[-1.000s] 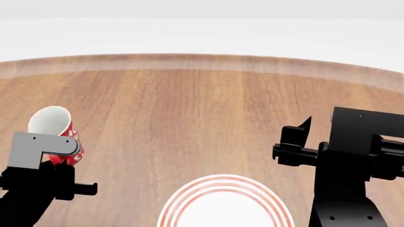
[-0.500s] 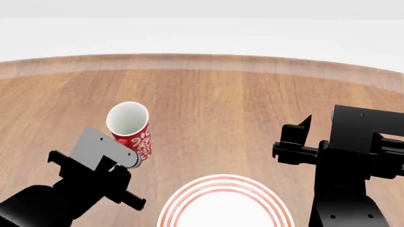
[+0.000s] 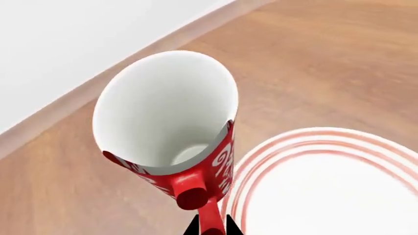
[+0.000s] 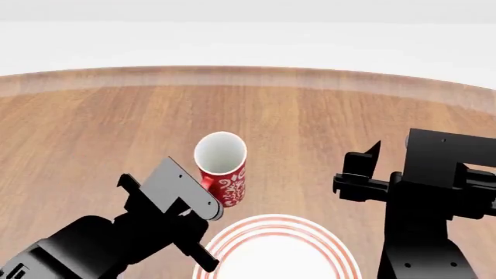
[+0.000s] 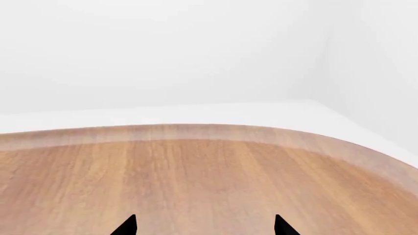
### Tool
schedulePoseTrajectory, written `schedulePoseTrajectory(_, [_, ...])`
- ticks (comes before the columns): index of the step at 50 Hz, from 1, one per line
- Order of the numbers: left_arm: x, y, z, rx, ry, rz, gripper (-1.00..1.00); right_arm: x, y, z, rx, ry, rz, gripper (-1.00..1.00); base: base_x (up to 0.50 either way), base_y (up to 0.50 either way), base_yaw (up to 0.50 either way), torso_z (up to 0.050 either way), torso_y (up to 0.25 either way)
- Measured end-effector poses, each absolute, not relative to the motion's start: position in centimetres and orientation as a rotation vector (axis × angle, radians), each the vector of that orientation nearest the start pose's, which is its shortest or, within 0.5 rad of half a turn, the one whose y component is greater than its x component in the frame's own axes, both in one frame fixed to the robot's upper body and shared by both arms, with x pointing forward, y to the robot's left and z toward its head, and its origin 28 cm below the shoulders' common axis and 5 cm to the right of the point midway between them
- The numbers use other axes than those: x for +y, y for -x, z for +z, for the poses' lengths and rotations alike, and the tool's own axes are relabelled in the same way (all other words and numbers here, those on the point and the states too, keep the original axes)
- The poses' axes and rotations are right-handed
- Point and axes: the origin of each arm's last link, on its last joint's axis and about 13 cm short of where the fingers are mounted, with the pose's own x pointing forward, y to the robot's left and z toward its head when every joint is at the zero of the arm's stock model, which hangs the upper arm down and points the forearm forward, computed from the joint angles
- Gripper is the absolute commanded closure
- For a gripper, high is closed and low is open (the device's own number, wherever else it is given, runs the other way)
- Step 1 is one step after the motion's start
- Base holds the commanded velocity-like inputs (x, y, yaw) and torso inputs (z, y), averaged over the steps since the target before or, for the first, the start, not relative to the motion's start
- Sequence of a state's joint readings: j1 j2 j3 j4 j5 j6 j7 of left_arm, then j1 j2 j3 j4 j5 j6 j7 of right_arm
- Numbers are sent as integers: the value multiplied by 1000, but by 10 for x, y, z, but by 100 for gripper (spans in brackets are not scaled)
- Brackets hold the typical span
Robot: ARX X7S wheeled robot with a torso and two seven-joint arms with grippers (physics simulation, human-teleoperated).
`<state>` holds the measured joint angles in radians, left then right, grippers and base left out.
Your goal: Pick up the red mug and put it on the plate
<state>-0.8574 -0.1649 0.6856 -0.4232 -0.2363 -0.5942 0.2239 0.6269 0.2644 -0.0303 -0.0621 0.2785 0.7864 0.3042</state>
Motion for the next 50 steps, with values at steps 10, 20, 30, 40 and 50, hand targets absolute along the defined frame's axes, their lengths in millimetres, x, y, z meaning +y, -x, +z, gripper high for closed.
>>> schedulePoseTrajectory(10, [145, -365, 104, 326, -421, -662, 100, -151, -316, 150, 105, 30, -255, -100, 0, 0, 0, 0, 1])
schedulePoseTrajectory(20, [122, -371, 103, 322, -434, -745, 100, -151, -316, 150, 104, 29, -251, -100, 0, 0, 0, 0, 0])
schedulePoseTrajectory(30, [106, -373, 106, 327, -443, -819, 100, -151, -317, 150, 105, 26, -247, -100, 0, 0, 0, 0, 0])
schedulePoseTrajectory(40, [105, -374, 105, 365, -450, -831, 100, -151, -318, 147, 108, 21, -247, -100, 0, 0, 0, 0, 1])
schedulePoseTrajectory(50, [108, -372, 101, 437, -446, -841, 100, -151, -318, 146, 109, 17, -246, -100, 0, 0, 0, 0, 0])
